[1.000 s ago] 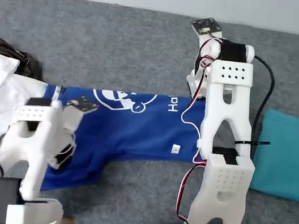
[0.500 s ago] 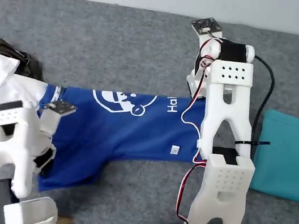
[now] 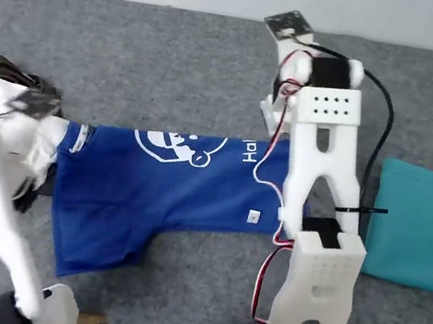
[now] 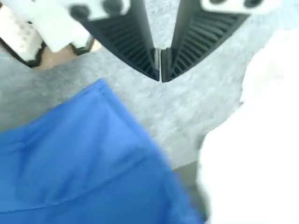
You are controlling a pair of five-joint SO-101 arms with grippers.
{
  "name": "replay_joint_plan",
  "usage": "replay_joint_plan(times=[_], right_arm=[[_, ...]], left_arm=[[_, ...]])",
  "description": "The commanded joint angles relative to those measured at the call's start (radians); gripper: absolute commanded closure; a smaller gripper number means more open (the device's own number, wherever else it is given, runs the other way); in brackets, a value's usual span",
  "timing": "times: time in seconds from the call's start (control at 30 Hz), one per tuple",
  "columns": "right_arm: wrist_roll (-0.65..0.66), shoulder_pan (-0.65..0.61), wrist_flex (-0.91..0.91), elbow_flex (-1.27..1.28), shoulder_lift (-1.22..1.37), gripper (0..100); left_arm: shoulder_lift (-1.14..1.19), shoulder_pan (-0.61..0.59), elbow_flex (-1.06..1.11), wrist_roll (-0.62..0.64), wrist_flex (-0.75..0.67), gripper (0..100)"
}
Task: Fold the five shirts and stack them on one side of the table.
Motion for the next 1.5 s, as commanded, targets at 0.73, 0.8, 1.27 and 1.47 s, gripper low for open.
replay_joint_plan(times=[0.73,0.8,1.27,1.47], right_arm=[[-0.005,-0.992,-0.001,0.285,-0.021,71.9],[-0.005,-1.023,-0.015,0.284,0.024,71.9],[0.035,-1.012,-0.168,0.281,0.275,72.1],[0.034,-0.986,-0.193,0.281,0.311,78.0]], left_arm=[[-0.055,-0.667,-0.038,-0.175,-0.106,98],[-0.055,-0.687,-0.038,-0.175,-0.104,98],[-0.057,-0.836,-0.038,-0.282,-0.104,98],[-0.057,-0.852,-0.038,-0.290,-0.101,98]])
